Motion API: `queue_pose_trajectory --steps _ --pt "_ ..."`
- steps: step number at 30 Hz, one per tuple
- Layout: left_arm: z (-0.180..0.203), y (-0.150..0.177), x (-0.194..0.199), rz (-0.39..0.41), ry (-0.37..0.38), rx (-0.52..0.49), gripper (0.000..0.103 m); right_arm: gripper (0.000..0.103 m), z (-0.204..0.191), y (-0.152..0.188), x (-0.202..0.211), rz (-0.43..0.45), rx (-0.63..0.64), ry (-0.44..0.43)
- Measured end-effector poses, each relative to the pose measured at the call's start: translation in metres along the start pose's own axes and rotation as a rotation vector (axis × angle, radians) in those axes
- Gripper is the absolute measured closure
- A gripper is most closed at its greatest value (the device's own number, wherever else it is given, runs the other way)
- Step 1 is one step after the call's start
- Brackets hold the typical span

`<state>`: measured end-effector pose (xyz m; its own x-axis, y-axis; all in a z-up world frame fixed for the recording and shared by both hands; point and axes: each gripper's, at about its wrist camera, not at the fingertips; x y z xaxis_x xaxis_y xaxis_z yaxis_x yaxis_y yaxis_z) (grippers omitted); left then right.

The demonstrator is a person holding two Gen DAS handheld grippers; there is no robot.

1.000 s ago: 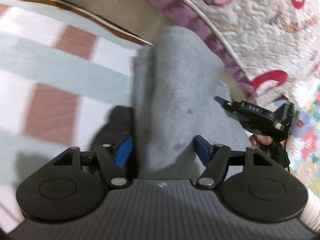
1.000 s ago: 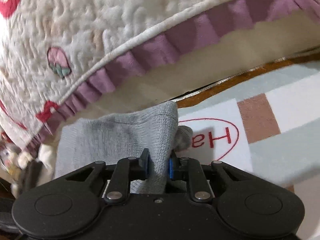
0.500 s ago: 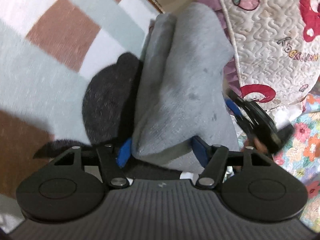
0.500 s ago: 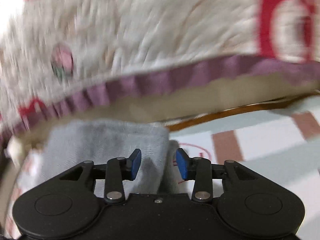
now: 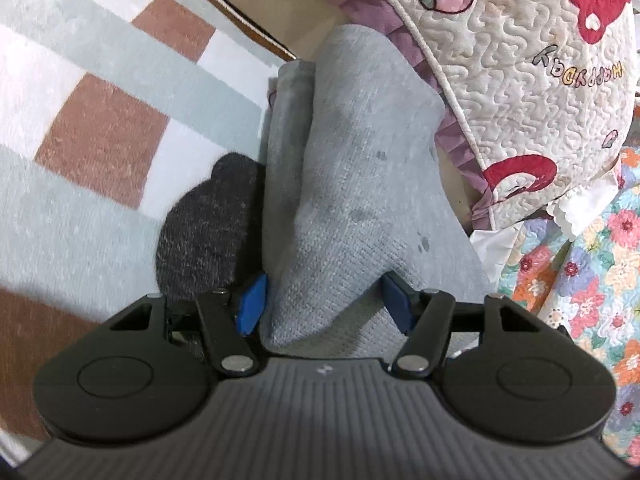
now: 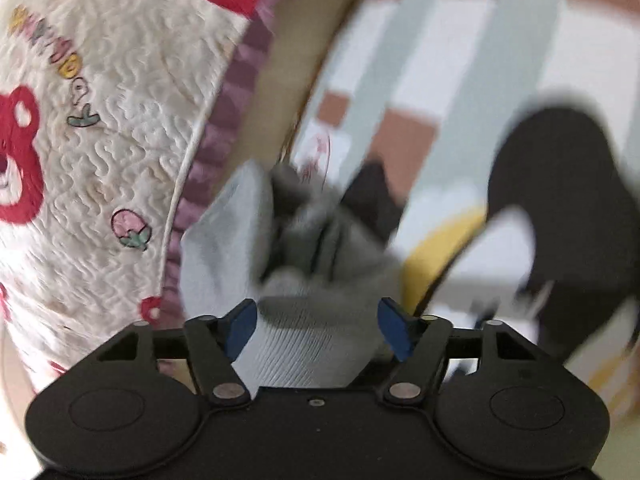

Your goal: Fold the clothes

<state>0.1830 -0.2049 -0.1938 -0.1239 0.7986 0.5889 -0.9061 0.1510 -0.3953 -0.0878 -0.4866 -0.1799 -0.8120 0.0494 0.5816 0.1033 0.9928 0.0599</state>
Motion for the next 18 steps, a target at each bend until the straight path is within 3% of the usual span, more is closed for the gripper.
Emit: queue_pose_trajectory --steps 2,5,6,12,18 --pt "0.007 -0.001 0.001 0.014 -0.03 -0.07 0.042 0.026 0.012 0.009 -0.001 -0.03 -0.089 -0.005" --pt "0.018 -0.001 0.004 0.031 -0.075 -0.153 0.041 0.02 0.02 0.023 -0.015 -0.069 -0.118 -0.017" --pt "0.022 0.0 0.004 0.037 -0.09 -0.179 0.042 0.015 0.02 0.026 -0.017 -0.053 -0.097 -0.013" --pt "0.026 0.001 0.006 0.04 -0.114 -0.206 0.04 0.008 0.004 0.028 -0.031 0.067 0.067 -0.064" --pt "0.02 0.002 0.001 0.049 -0.106 -0.218 0.037 0.0 0.0 0.025 -0.064 0.128 0.201 -0.096"
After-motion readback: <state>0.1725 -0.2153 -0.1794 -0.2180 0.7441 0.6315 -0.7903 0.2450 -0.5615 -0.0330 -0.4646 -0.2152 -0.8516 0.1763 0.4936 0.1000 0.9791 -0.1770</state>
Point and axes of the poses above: each gripper's, at about its wrist camera, not at the fingertips, and x roughly against the way its jaws point, z to its right, y to its underside, and after that the axes turned 5 degrees about -x, right-handed
